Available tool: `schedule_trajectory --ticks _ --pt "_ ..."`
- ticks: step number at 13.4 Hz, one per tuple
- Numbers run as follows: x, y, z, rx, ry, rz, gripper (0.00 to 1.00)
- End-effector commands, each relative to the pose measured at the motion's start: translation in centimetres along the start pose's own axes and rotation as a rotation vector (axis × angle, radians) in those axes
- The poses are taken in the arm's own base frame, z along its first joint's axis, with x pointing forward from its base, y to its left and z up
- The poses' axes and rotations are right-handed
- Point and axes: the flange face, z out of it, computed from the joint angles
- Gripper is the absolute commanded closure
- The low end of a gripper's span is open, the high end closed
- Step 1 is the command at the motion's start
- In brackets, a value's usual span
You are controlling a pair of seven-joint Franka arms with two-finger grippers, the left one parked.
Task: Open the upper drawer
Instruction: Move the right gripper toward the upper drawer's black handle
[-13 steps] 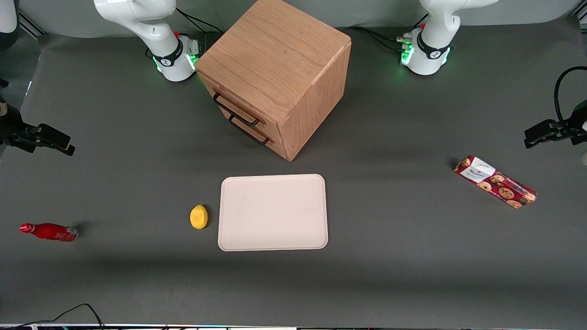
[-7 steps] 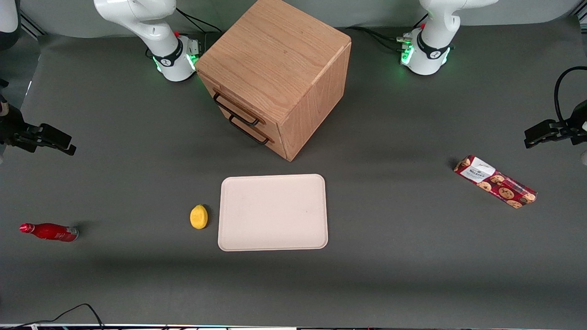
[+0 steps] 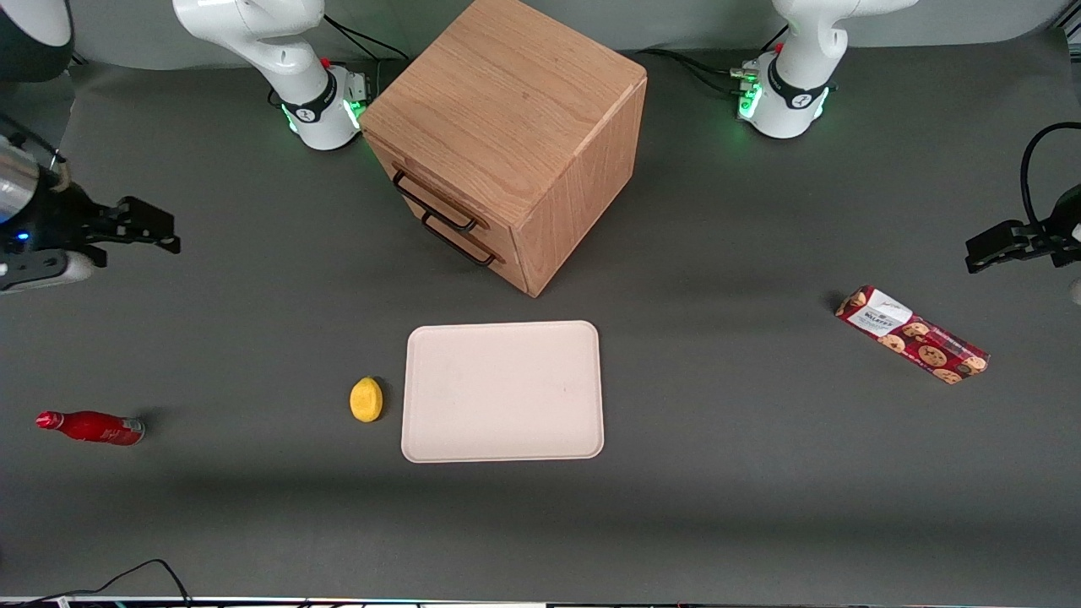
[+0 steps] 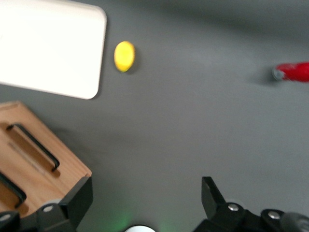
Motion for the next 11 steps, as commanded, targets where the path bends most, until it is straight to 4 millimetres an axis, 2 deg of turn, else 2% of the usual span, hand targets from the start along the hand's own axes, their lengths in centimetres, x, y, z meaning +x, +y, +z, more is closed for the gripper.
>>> schedule_trajectory --ticks 1,6,8,11 --pt "0.6 -4.7 1.2 0.017 -0.035 -0.137 0.00" --pt "1.1 -12.8 4.8 0.101 -0.057 -0.346 0.00" --pt "1.2 -15.1 7.2 0.128 -0.065 -0.390 0.00" --pt "0.9 -17.3 10.6 0.182 -0.071 -0.412 0.00"
